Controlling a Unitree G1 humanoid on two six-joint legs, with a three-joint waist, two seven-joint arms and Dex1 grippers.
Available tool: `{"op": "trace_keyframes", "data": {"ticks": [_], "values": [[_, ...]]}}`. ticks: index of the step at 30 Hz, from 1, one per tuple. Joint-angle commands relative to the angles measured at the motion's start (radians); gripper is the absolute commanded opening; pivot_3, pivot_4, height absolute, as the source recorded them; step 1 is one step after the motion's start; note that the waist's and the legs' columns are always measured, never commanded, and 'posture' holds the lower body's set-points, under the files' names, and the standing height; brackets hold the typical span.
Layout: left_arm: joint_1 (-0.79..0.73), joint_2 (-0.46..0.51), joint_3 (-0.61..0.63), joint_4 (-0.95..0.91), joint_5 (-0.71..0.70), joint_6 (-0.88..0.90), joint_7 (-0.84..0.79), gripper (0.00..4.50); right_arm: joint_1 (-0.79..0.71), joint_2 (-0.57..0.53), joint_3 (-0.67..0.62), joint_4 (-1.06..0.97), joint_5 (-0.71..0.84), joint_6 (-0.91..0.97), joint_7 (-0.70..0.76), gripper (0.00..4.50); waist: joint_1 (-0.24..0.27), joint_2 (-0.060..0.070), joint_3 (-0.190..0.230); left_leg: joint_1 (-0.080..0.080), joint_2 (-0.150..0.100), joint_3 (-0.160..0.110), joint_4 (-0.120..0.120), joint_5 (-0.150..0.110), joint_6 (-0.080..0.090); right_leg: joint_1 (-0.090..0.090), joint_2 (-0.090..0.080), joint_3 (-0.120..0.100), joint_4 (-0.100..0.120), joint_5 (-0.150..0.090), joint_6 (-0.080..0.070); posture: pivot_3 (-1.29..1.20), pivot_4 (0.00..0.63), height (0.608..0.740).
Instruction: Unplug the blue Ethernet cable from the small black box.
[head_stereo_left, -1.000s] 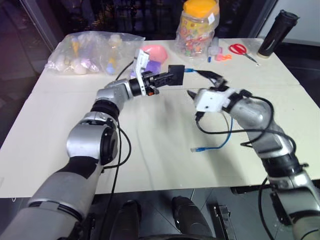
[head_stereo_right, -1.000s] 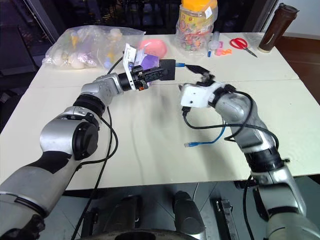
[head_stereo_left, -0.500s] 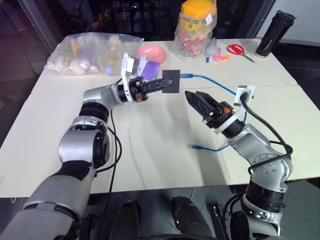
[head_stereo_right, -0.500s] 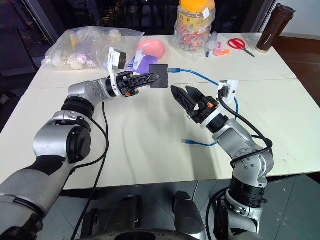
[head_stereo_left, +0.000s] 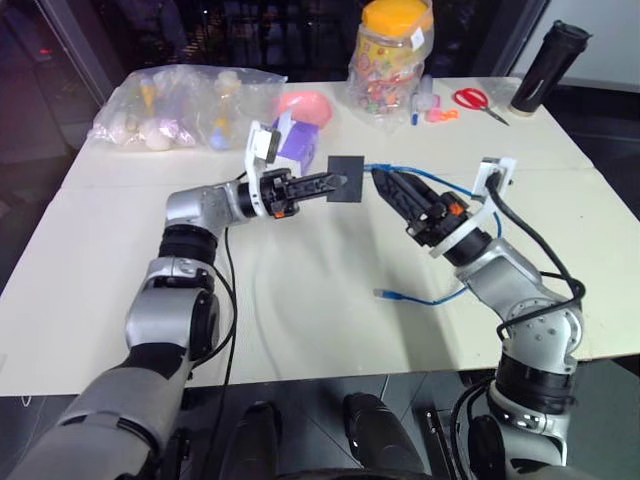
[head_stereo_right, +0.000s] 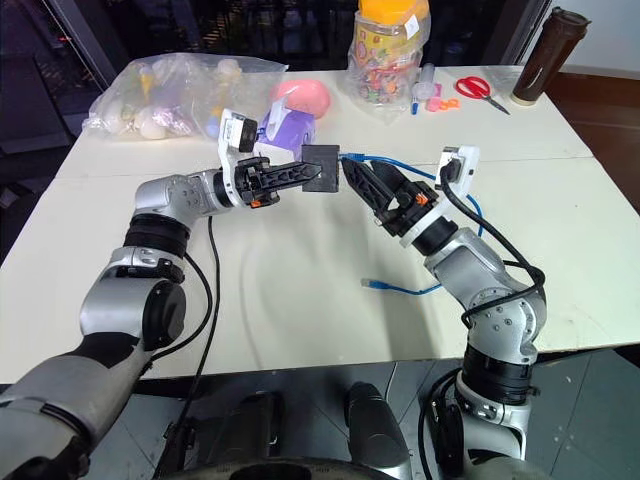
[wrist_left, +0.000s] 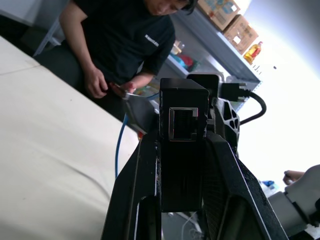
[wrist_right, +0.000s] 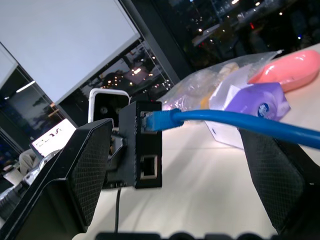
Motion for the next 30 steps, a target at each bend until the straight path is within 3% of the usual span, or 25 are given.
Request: {"op": "trace_keyframes", "data": {"ticks": [1, 6, 7, 9, 15, 24, 30], "values": [[0.014, -0.001, -0.005, -0.079, -0.048, 0.031, 0.018, 0.48, -0.015, -0.005, 0.014, -0.008, 0.019, -0.033, 0.006, 4.14, 0.000, 0.000, 0.000, 0.000, 0.000, 0.000, 0.000, 0.000, 0.000, 0.000, 0.000, 0.000, 0.000, 0.000, 0.000, 0.00, 0.150, 0.740], [0.035, -0.004, -0.009, -0.128, -0.077, 0.058, 0.040, 0.48, -0.013, -0.002, 0.032, -0.008, 0.021, -0.054, 0.001, 4.14, 0.001, 0.000, 0.000, 0.000, 0.000, 0.000, 0.000, 0.000, 0.000, 0.000, 0.000, 0.000, 0.000, 0.000, 0.000, 0.00, 0.150, 0.740], [0.038, -0.005, -0.011, -0.135, -0.083, 0.063, 0.044, 0.48, -0.011, -0.001, 0.037, -0.008, 0.019, -0.058, 0.001, 3.91, 0.001, 0.000, 0.000, 0.000, 0.000, 0.000, 0.000, 0.000, 0.000, 0.000, 0.000, 0.000, 0.000, 0.000, 0.000, 0.00, 0.150, 0.740], [0.043, -0.009, -0.014, -0.150, -0.091, 0.070, 0.051, 0.48, -0.008, 0.001, 0.046, -0.009, 0.021, -0.064, 0.000, 3.29, 0.001, 0.000, 0.000, 0.000, 0.000, 0.000, 0.000, 0.000, 0.000, 0.000, 0.000, 0.000, 0.000, 0.000, 0.000, 0.00, 0.150, 0.740], [0.045, -0.016, -0.023, -0.163, -0.111, 0.075, 0.070, 0.48, -0.006, 0.010, 0.071, -0.007, 0.040, -0.074, -0.010, 0.19, 0.000, 0.000, 0.000, 0.000, 0.000, 0.000, 0.000, 0.000, 0.000, 0.000, 0.000, 0.000, -0.001, 0.000, 0.000, 0.00, 0.150, 0.740], [0.044, -0.007, -0.030, -0.142, -0.138, 0.058, 0.097, 0.48, 0.003, 0.027, 0.065, 0.006, 0.095, -0.101, -0.046, 0.05, 0.001, 0.000, 0.000, 0.000, 0.000, 0.000, 0.000, 0.000, 0.000, 0.000, 0.000, 0.000, -0.001, 0.000, 0.000, 0.00, 0.150, 0.740], [0.034, 0.041, 0.007, -0.095, -0.134, 0.016, 0.134, 0.48, 0.005, 0.014, -0.059, 0.047, 0.193, -0.153, -0.110, 0.05, 0.002, 0.000, 0.000, 0.000, 0.000, 0.000, 0.000, 0.000, 0.000, 0.000, 0.000, 0.000, -0.001, 0.000, 0.000, 0.00, 0.150, 0.740]]}}
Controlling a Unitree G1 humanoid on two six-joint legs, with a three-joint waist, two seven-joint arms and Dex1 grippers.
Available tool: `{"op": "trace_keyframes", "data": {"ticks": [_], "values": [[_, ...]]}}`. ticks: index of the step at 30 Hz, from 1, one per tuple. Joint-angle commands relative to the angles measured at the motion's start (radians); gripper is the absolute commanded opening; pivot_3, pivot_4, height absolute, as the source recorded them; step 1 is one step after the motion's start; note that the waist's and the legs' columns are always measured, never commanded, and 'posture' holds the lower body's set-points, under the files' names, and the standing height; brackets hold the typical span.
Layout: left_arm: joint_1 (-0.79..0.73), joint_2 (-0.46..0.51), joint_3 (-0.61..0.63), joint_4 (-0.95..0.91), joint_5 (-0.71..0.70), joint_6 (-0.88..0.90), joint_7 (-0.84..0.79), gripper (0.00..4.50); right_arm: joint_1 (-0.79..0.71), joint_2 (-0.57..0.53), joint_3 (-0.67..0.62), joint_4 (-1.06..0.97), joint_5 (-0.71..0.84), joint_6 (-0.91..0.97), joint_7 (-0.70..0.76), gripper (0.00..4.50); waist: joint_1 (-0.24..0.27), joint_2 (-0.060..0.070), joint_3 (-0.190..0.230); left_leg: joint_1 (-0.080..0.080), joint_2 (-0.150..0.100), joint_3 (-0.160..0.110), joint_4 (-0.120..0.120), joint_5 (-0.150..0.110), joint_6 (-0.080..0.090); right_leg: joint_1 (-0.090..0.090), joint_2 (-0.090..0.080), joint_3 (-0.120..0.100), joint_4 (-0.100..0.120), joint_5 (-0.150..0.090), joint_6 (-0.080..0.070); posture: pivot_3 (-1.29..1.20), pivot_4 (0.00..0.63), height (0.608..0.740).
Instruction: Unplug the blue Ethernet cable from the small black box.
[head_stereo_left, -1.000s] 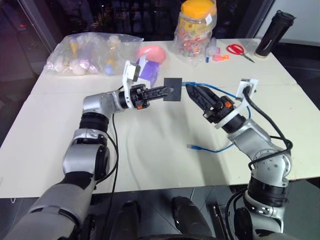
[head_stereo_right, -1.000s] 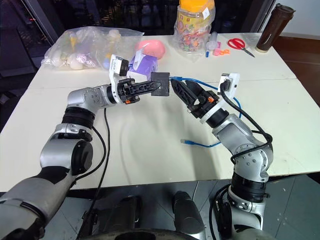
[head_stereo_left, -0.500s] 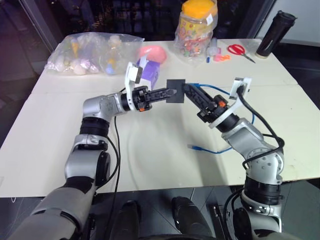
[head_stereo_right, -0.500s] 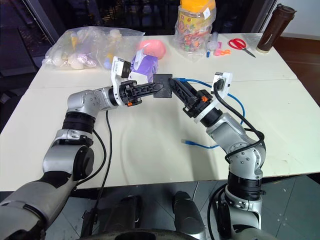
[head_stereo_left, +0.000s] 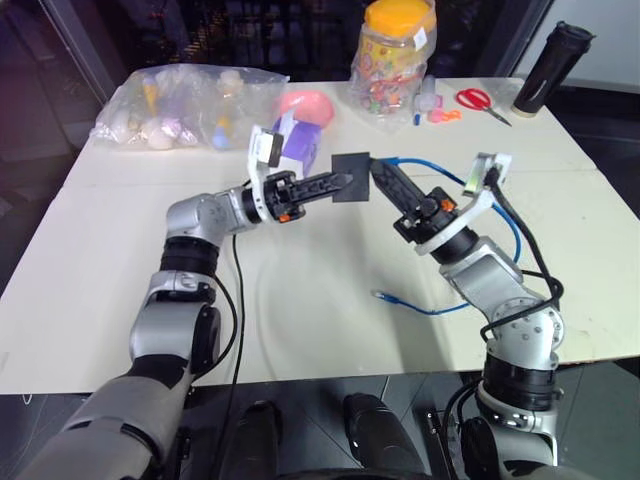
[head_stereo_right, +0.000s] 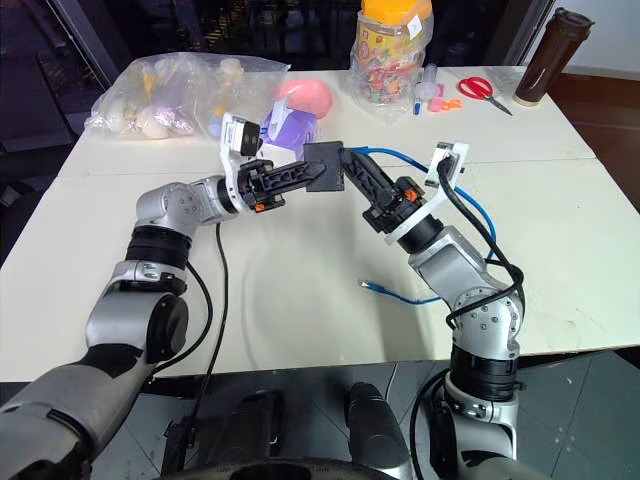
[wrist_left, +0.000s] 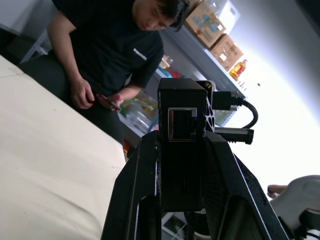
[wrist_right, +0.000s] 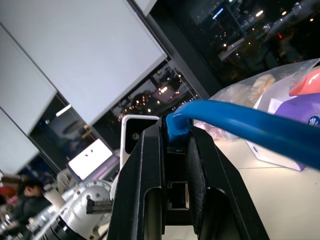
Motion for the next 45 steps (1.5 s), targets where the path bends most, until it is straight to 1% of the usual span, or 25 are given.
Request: {"op": "trace_keyframes", "data": {"ticks": [1, 3, 6, 9, 12, 15, 16, 19, 21, 22, 23, 25, 26, 27, 29, 30, 32, 35, 37, 39, 40, 41, 43, 45], "values": [[-0.020, 0.063, 0.033, 0.015, 0.008, -0.060, 0.031, 0.48, 0.003, -0.034, -0.133, 0.022, 0.047, -0.067, -0.067, 0.05, 0.000, 0.000, 0.000, 0.000, 0.000, 0.000, 0.000, 0.000, 0.000, 0.000, 0.000, 0.000, 0.000, 0.000, 0.000, 0.00, 0.150, 0.740], [-0.019, 0.088, 0.036, 0.031, 0.010, -0.075, 0.036, 0.48, 0.011, -0.061, -0.161, 0.035, 0.057, -0.075, -0.075, 0.05, 0.000, 0.000, 0.000, 0.000, 0.000, 0.000, 0.000, 0.000, 0.000, 0.000, 0.000, 0.000, 0.000, 0.000, 0.000, 0.00, 0.150, 0.740], [-0.024, 0.118, 0.035, 0.060, 0.016, -0.107, 0.041, 0.48, 0.023, -0.095, -0.169, 0.044, 0.035, -0.082, -0.081, 0.05, -0.001, 0.000, 0.000, 0.000, 0.000, 0.000, -0.002, 0.000, 0.000, 0.000, 0.000, 0.000, -0.001, 0.000, 0.000, 0.00, 0.150, 0.740], [-0.017, 0.113, 0.006, 0.064, 0.072, -0.217, 0.088, 0.48, 0.027, -0.131, -0.163, 0.094, -0.029, -0.089, -0.093, 0.05, 0.000, 0.000, 0.000, 0.000, 0.000, 0.000, -0.002, 0.000, 0.000, 0.000, 0.000, 0.000, -0.001, 0.000, 0.000, 0.00, 0.150, 0.740], [0.007, 0.059, -0.057, 0.048, 0.176, -0.406, 0.182, 0.48, 0.006, -0.158, -0.138, 0.198, -0.119, -0.099, -0.106, 0.05, 0.011, 0.000, 0.000, 0.000, 0.000, 0.001, -0.001, 0.000, 0.000, 0.001, 0.000, 0.000, -0.002, 0.000, 0.000, 0.00, 0.150, 0.740], [0.027, -0.005, -0.132, 0.089, 0.328, -0.688, 0.341, 0.48, -0.048, -0.206, -0.077, 0.357, -0.287, -0.094, -0.160, 0.05, 0.024, 0.000, 0.000, 0.000, 0.000, 0.002, 0.000, 0.000, 0.000, 0.001, 0.000, 0.002, -0.003, 0.000, 0.000, 0.00, 0.150, 0.740], [0.030, -0.024, -0.145, 0.105, 0.358, -0.759, 0.377, 0.48, -0.069, -0.214, -0.067, 0.412, -0.331, -0.102, -0.173, 0.05, 0.025, 0.000, 0.000, 0.000, 0.000, 0.003, 0.001, 0.000, 0.000, 0.000, 0.000, 0.002, -0.003, 0.000, 0.000, 0.00, 0.150, 0.740], [0.025, -0.085, -0.140, 0.160, 0.392, -0.894, 0.483, 0.48, -0.130, -0.241, -0.029, 0.565, -0.454, -0.124, -0.180, 0.05, 0.027, 0.000, 0.000, -0.001, 0.000, 0.003, 0.001, 0.000, 0.000, 0.000, 0.000, 0.002, -0.004, 0.000, 0.000, 0.00, 0.150, 0.740], [0.023, -0.112, -0.146, 0.205, 0.422, -0.966, 0.548, 0.48, -0.165, -0.247, -0.024, 0.645, -0.501, -0.142, -0.165, 0.05, 0.026, 0.000, 0.000, -0.001, 0.000, 0.003, 0.000, 0.000, 0.000, -0.001, 0.000, 0.002, -0.004, 0.000, 0.000, 0.00, 0.150, 0.740], [0.024, -0.123, -0.149, 0.224, 0.431, -0.988, 0.569, 0.48, -0.174, -0.243, -0.038, 0.666, -0.507, -0.144, -0.169, 0.83, 0.026, 0.000, 0.000, -0.001, 0.000, 0.003, 0.000, 0.000, 0.001, -0.001, 0.000, 0.002, -0.004, 0.000, 0.000, 0.00, 0.150, 0.740], [0.027, -0.131, -0.156, 0.239, 0.444, -1.011, 0.584, 0.48, -0.176, -0.241, -0.042, 0.665, -0.512, -0.147, -0.155, 1.20, 0.025, 0.000, 0.000, -0.001, 0.000, 0.003, -0.001, 0.000, 0.001, -0.001, 0.000, 0.002, -0.004, 0.000, 0.000, 0.00, 0.150, 0.740], [0.035, -0.141, -0.168, 0.262, 0.465, -1.057, 0.595, 0.48, -0.162, -0.238, -0.043, 0.632, -0.526, -0.132, -0.151, 2.08, 0.023, 0.000, 0.000, -0.001, 0.000, 0.003, -0.001, -0.001, 0.002, -0.001, 0.000, 0.002, -0.004, 0.000, 0.000, 0.00, 0.150, 0.740], [0.039, -0.148, -0.170, 0.271, 0.473, -1.077, 0.602, 0.48, -0.146, -0.237, -0.040, 0.601, -0.527, -0.114, -0.149, 2.72, 0.023, 0.000, 0.000, -0.001, 0.000, 0.003, -0.002, -0.001, 0.002, -0.002, 0.000, 0.002, -0.004, 0.000, 0.001, 0.00, 0.150, 0.740], [0.046, -0.160, -0.179, 0.287, 0.492, -1.106, 0.630, 0.48, -0.098, -0.237, -0.030, 0.520, -0.507, -0.049, -0.155, 3.11, 0.024, 0.000, 0.000, -0.001, 0.000, 0.003, -0.002, -0.001, 0.002, -0.002, 0.000, 0.002, -0.004, 0.000, 0.001, 0.00, 0.150, 0.740], [0.054, -0.176, -0.192, 0.317, 0.526, -1.150, 0.685, 0.48, -0.013, -0.240, -0.012, 0.373, -0.470, 0.062, -0.160, 4.15, 0.028, 0.000, 0.000, -0.002, 0.000, 0.002, -0.002, -0.001, 0.003, -0.002, 0.000, 0.002, -0.004, -0.001, 0.001, 0.00, 0.150, 0.740], [0.055, -0.185, -0.188, 0.337, 0.533, -1.163, 0.716, 0.48, 0.043, -0.242, 0.003, 0.274, -0.453, 0.107, -0.161, 4.15, 0.031, 0.001, -0.001, -0.002, 0.000, 0.002, -0.002, -0.001, 0.003, -0.002, 0.000, 0.002, -0.004, -0.001, 0.001, 0.00, 0.150, 0.740], [0.054, -0.195, -0.181, 0.371, 0.542, -1.183, 0.747, 0.48, 0.114, -0.232, 0.004, 0.142, -0.425, 0.157, -0.169, 4.15, 0.033, 0.001, -0.001, -0.002, 0.000, 0.002, -0.002, -0.002, 0.003, -0.002, 0.000, 0.002, -0.004, -0.001, 0.001, 0.00, 0.150, 0.740], [0.054, -0.197, -0.188, 0.412, 0.562, -1.206, 0.748, 0.48, 0.166, -0.206, -0.019, 0.034, -0.393, 0.191, -0.186, 4.15, 0.024, 0.001, -0.001, -0.003, 0.000, 0.003, 0.001, -0.002, 0.003, -0.001, 0.000, 0.002, -0.004, -0.001, 0.001, 0.00, 0.150, 0.740], [0.054, -0.199, -0.185, 0.425, 0.562, -1.204, 0.728, 0.48, 0.178, -0.195, -0.033, 0.011, -0.388, 0.198, -0.195, 4.15, 0.023, 0.001, -0.001, -0.002, -0.001, 0.003, 0.002, -0.002, 0.003, 0.000, 0.000, 0.003, -0.004, -0.001, 0.001, 0.00, 0.150, 0.740], [0.054, -0.195, -0.186, 0.434, 0.562, -1.195, 0.703, 1.51, 0.188, -0.189, -0.058, 0.012, -0.395, 0.188, -0.207, 4.19, 0.023, 0.001, -0.001, 0.000, -0.001, 0.003, 0.002, -0.001, 0.002, 0.002, 0.001, 0.003, -0.004, 0.000, 0.001, 0.00, 0.150, 0.740], [0.054, -0.193, -0.187, 0.436, 0.563, -1.194, 0.697, 1.85, 0.191, -0.187, -0.066, 0.014, -0.398, 0.185, -0.211, 4.19, 0.024, 0.001, -0.001, 0.001, -0.001, 0.003, 0.002, -0.001, 0.002, 0.002, 0.001, 0.003, -0.004, 0.000, 0.000, 0.00, 0.150, 0.740], [0.055, -0.187, -0.185, 0.434, 0.561, -1.185, 0.685, 2.32, 0.194, -0.188, -0.076, 0.015, -0.402, 0.182, -0.214, 4.19, 0.024, 0.001, -0.001, 0.001, -0.001, 0.003, 0.002, -0.001, 0.003, 0.003, 0.001, 0.003, -0.004, 0.000, 0.000, 0.00, 0.150, 0.740], [0.060, -0.162, -0.172, 0.411, 0.543, -1.158, 0.648, 3.12, 0.202, -0.191, -0.091, 0.008, -0.407, 0.180, -0.216, 4.19, 0.023, 0.001, -0.001, 0.001, -0.001, 0.003, 0.002, -0.001, 0.003, 0.003, 0.001, 0.003, -0.004, 0.000, 0.000, 0.00, 0.150, 0.740], [0.075, -0.136, -0.157, 0.366, 0.512, -1.119, 0.590, 3.12, 0.217, -0.191, -0.103, -0.006, -0.406, 0.182, -0.217, 4.19, 0.022, 0.001, -0.001, 0.000, -0.001, 0.003, 0.001, -0.001, 0.003, 0.002, 0.001, 0.003, -0.004, 0.000, 0.000, 0.00, 0.150, 0.740]]}}
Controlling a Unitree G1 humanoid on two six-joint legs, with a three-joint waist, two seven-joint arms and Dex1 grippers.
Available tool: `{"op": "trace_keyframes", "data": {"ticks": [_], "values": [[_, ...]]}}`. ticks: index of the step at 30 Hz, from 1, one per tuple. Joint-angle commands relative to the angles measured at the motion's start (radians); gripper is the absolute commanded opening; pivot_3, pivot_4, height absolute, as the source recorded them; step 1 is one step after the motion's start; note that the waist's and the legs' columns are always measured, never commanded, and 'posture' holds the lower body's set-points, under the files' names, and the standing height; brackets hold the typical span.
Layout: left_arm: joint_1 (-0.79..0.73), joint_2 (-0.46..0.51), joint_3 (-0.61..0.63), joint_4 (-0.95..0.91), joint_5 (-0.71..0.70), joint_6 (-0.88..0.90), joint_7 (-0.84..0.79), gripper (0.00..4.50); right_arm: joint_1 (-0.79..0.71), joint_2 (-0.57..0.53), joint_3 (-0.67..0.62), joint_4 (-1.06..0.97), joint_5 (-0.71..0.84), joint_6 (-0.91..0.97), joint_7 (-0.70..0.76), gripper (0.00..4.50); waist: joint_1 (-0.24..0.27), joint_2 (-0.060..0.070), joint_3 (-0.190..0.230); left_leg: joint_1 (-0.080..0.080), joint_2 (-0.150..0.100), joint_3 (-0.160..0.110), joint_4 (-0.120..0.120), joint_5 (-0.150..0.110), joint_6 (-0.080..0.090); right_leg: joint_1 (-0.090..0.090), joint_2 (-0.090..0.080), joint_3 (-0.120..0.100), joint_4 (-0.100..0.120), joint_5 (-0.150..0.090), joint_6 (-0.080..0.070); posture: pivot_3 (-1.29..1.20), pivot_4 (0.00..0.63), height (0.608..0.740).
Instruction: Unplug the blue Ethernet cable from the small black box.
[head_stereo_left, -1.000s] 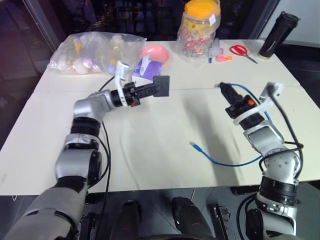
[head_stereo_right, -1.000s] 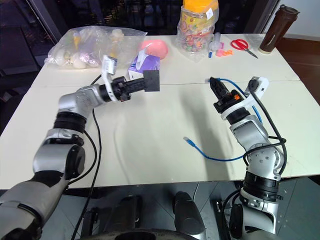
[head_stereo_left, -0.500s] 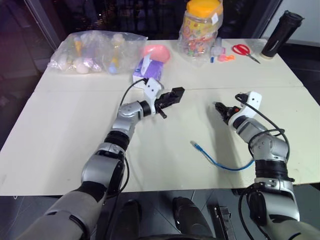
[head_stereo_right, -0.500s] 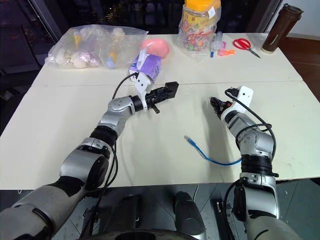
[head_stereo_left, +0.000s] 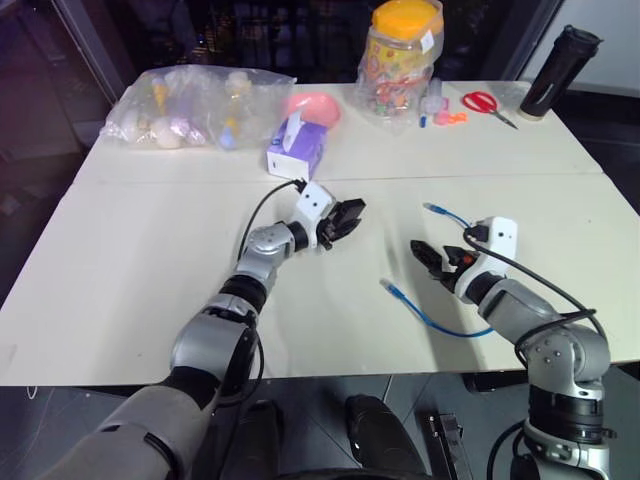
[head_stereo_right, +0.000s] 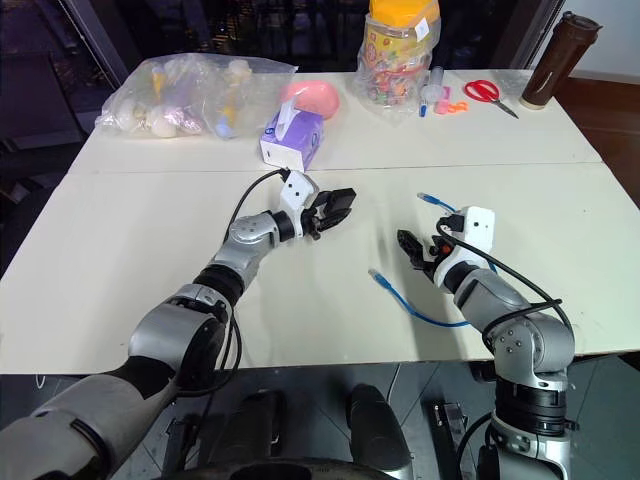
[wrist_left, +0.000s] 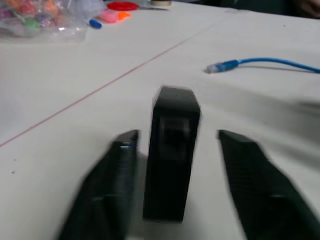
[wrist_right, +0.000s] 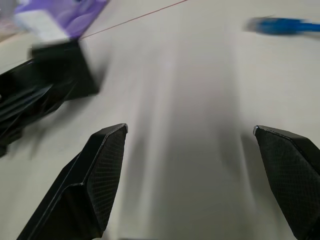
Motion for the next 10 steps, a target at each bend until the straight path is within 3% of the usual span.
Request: {"op": "trace_keyframes", "data": {"ticks": [1, 3, 6, 10], "values": [[0.022, 0.049, 0.028, -0.106, -0.046, 0.050, -0.089, 3.12, 0.018, 0.000, -0.037, -0.052, 0.002, -0.017, -0.002, 4.19, -0.001, 0.000, 0.000, 0.000, 0.000, 0.000, -0.001, 0.000, 0.000, 0.000, 0.000, 0.000, 0.000, 0.000, 0.000, 0.00, 0.150, 0.740], [0.082, 0.097, 0.019, -0.240, -0.061, 0.102, -0.146, 3.12, 0.046, -0.001, -0.052, -0.068, 0.005, -0.021, 0.003, 4.19, 0.000, 0.000, 0.000, 0.000, 0.000, 0.000, -0.003, 0.000, 0.000, -0.002, 0.000, 0.000, 0.001, 0.000, 0.000, 0.00, 0.150, 0.740], [0.221, 0.197, 0.023, -0.553, -0.138, 0.319, -0.238, 3.12, 0.091, -0.012, -0.064, -0.100, 0.007, -0.037, 0.031, 4.19, -0.004, 0.001, 0.000, 0.000, 0.001, 0.000, -0.004, 0.000, 0.000, -0.002, 0.000, 0.000, 0.001, 0.000, 0.000, 0.00, 0.150, 0.740], [0.397, 0.293, 0.030, -0.937, -0.227, 0.592, -0.225, 3.12, 0.139, -0.049, -0.032, -0.163, 0.007, -0.090, 0.136, 4.19, 0.000, 0.001, 0.000, 0.000, 0.001, 0.000, -0.005, 0.000, 0.000, -0.002, -0.001, 0.000, 0.001, 0.000, 0.000, 0.00, 0.150, 0.740]]}}
